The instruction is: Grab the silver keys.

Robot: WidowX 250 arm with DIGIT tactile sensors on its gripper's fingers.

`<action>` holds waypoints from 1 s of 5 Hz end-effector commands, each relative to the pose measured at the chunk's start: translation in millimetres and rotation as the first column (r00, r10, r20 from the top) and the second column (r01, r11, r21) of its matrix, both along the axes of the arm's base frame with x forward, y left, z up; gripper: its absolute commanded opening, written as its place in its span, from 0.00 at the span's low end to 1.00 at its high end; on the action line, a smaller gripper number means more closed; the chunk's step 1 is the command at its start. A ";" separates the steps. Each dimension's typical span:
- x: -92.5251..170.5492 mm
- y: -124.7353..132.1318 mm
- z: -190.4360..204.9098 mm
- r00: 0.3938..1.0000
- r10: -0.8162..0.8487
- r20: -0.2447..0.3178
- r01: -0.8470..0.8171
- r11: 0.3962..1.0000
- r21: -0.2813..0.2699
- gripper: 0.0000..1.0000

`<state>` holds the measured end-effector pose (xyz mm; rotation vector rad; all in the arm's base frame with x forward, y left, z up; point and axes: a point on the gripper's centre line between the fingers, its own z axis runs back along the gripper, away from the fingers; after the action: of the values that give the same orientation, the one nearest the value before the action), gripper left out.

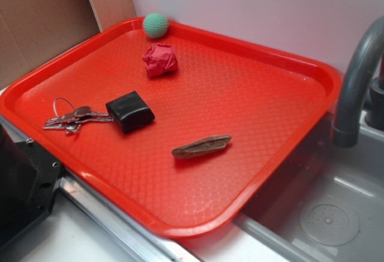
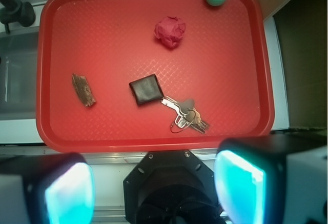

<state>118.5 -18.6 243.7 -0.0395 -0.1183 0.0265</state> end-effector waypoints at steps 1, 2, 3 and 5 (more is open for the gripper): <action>0.0 0.0 0.0 1.000 0.000 0.000 0.000 1.000 0.000 1.00; -0.9 9.4 -17.9 0.992 0.127 -0.017 -0.127 0.992 0.017 1.00; -0.6 14.4 -31.0 0.971 0.236 -0.026 -0.235 0.972 0.023 1.00; 1.9 39.6 -83.6 0.890 0.457 0.002 -0.457 0.890 0.008 1.00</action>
<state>118.8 18.7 155.3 -0.0113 -0.1125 0.4889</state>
